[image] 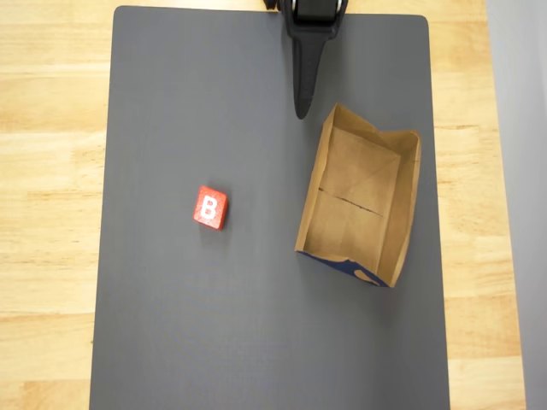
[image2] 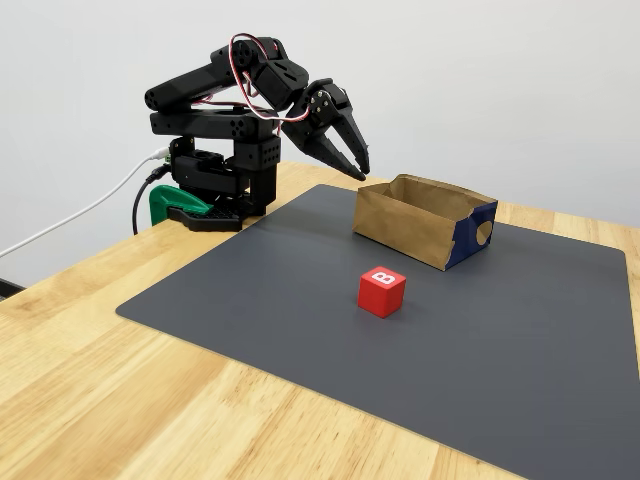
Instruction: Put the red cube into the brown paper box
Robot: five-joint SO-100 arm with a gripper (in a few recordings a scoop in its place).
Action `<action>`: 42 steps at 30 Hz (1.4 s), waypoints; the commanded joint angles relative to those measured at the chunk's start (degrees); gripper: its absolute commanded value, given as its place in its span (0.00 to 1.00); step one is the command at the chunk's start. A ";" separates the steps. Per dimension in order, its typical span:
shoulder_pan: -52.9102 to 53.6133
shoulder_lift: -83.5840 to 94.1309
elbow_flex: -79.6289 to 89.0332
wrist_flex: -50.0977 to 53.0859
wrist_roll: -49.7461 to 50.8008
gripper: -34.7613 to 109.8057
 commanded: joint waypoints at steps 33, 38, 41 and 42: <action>7.21 -9.14 -7.12 0.35 -0.53 0.32; 10.81 -18.11 -16.35 1.49 -2.11 0.32; 13.18 -25.14 -21.18 1.05 -3.25 0.33; 13.97 -27.77 -22.85 0.70 -3.78 0.33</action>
